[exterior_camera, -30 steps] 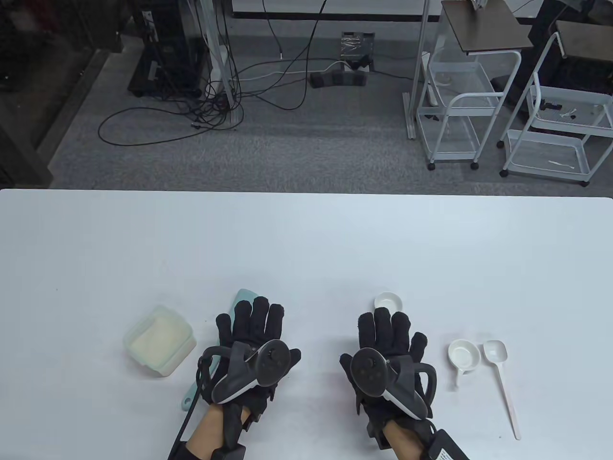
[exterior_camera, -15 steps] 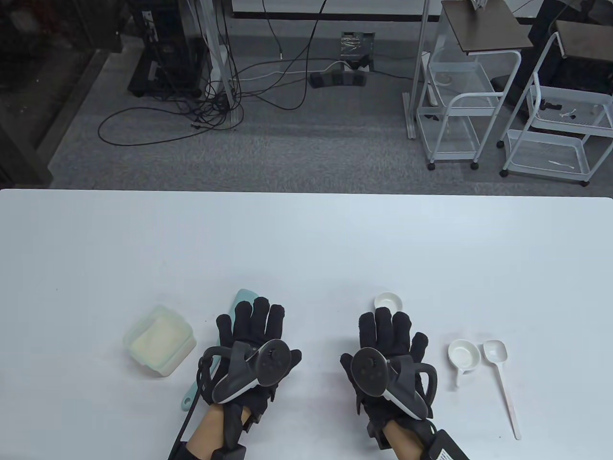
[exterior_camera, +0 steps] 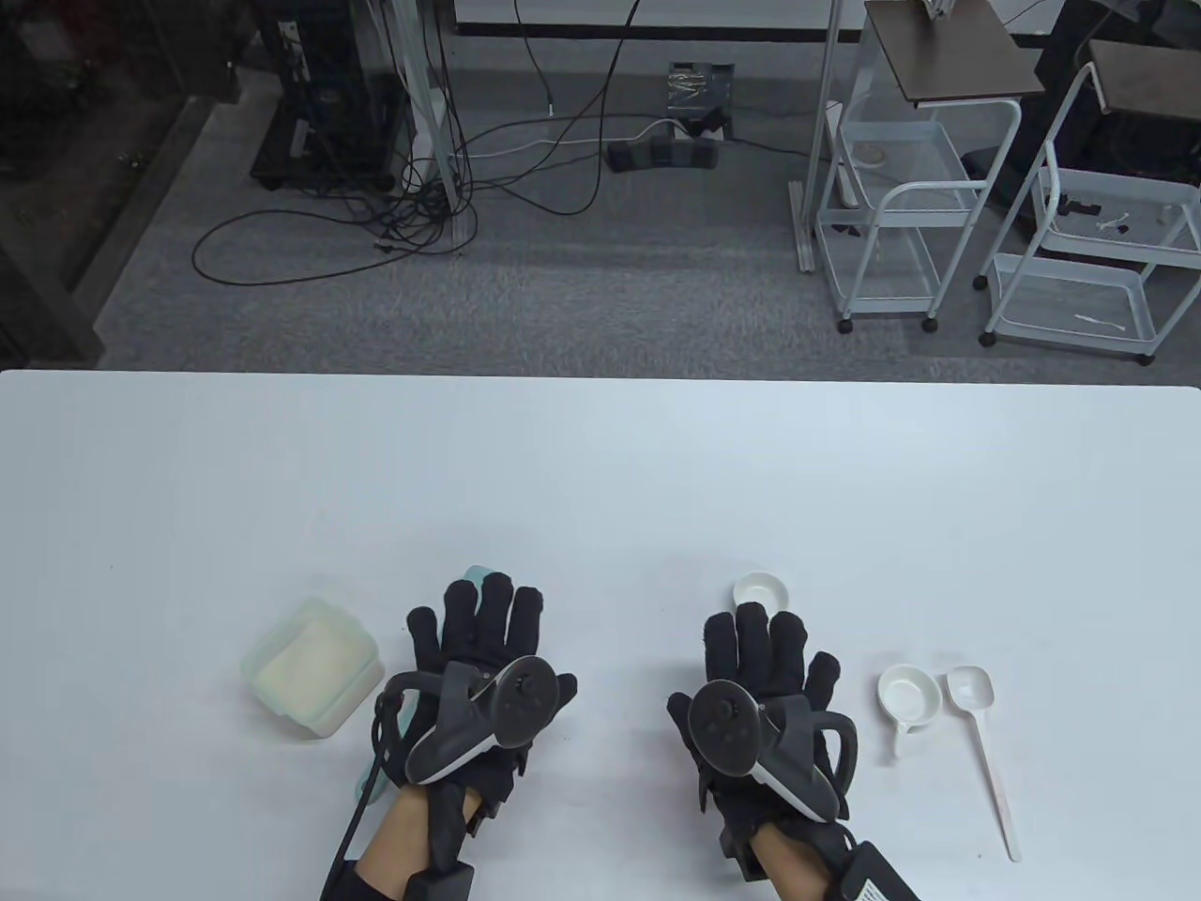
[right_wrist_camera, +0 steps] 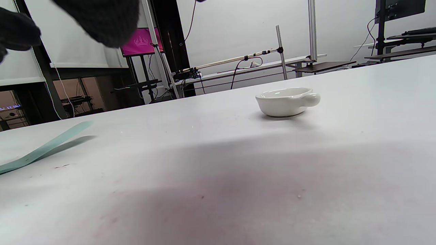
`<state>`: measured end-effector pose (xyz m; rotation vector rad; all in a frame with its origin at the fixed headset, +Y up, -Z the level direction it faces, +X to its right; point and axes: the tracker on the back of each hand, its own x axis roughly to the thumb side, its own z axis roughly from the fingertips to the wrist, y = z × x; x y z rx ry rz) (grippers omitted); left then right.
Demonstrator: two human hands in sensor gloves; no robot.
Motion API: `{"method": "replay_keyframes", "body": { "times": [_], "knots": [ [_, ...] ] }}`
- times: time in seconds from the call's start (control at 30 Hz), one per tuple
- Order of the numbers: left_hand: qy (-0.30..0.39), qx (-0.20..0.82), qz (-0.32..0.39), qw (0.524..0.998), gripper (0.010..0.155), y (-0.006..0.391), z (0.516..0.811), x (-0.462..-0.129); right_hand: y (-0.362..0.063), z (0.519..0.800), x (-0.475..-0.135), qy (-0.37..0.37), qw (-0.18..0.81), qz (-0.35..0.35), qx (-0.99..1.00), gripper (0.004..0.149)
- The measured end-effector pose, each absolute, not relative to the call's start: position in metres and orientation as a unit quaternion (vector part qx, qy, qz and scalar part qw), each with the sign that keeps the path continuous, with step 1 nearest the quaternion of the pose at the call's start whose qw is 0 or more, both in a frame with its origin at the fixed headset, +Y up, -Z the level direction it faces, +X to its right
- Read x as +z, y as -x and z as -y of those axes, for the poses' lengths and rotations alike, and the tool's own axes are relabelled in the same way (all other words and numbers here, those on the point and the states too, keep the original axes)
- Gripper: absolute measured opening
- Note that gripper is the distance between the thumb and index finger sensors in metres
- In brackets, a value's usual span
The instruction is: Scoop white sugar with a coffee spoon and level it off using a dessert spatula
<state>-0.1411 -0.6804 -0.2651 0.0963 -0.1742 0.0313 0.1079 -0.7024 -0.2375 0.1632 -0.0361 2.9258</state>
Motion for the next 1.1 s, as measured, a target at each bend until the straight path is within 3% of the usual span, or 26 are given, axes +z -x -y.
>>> {"method": "replay_keyframes", "body": {
  "times": [0.13,0.23,0.37,0.47,0.5,0.6,0.83,1.1],
  "knots": [
    [-0.079,-0.005,-0.014,0.997,0.098,0.193,0.674,-0.276,-0.108,0.702,-0.238,-0.056,0.107,0.012,0.993,0.083],
    [-0.046,0.076,-0.085,0.992,0.100,0.236,0.682,-0.284,-0.108,0.702,-0.238,-0.056,0.108,0.012,0.993,0.083],
    [0.016,0.153,-0.142,0.978,0.106,0.281,0.702,-0.289,-0.108,0.702,-0.238,-0.054,0.109,0.011,0.993,0.084],
    [0.137,0.191,-0.143,0.961,0.111,0.295,0.724,-0.296,-0.109,0.703,-0.238,-0.052,0.109,0.009,0.993,0.085],
    [0.156,0.149,-0.142,0.966,0.113,0.291,0.725,-0.297,-0.109,0.703,-0.238,-0.051,0.109,0.006,0.993,0.085],
    [0.138,-0.010,-0.134,0.981,0.115,0.285,0.726,-0.302,-0.110,0.702,-0.237,-0.049,0.111,0.006,0.993,0.085],
    [0.153,0.079,-0.179,0.969,0.113,0.306,0.725,-0.298,-0.113,0.701,-0.239,-0.048,0.119,0.005,0.992,0.085],
    [0.038,0.115,-0.164,0.979,0.112,0.302,0.709,-0.295,-0.116,0.697,-0.239,-0.046,0.129,0.011,0.991,0.085]
  ]
}}
